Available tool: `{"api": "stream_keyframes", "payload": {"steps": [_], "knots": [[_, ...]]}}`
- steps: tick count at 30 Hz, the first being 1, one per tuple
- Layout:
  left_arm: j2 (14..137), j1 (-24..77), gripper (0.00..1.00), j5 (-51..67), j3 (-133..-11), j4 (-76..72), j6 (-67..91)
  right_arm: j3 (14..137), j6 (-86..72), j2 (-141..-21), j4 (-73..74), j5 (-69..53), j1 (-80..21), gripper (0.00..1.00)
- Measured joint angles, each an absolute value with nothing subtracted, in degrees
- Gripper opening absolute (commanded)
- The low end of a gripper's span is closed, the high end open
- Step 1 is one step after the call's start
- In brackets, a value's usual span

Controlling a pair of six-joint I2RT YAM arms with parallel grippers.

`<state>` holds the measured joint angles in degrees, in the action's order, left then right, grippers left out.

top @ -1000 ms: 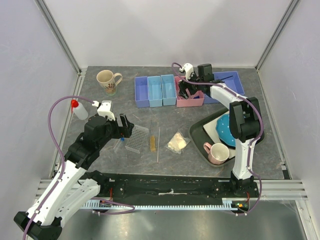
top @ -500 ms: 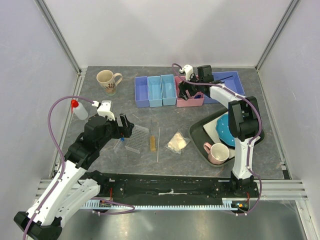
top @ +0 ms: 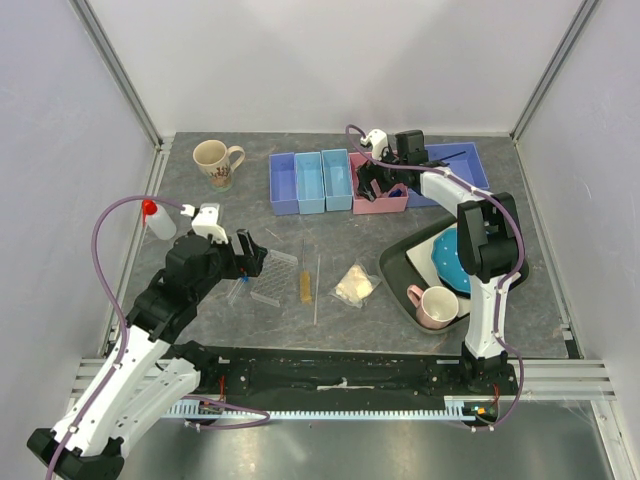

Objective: Organize the chemistry lab equipment

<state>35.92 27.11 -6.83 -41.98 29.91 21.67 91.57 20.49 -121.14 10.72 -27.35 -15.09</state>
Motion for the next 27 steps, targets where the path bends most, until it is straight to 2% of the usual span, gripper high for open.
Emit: {"api": "stream_keyframes", "payload": {"steps": [12, 27], "knots": [[34.4, 27.1, 0.92, -5.9, -41.8, 29.9, 21.8, 91.6, 19.6, -120.2, 11.4, -28.1, -15.1, 0.94], [33.2, 27.1, 0.93, -5.3, -41.8, 29.9, 22.1, 91.3, 19.7, -110.7, 16.1, -30.2, -15.1, 0.98]]}}
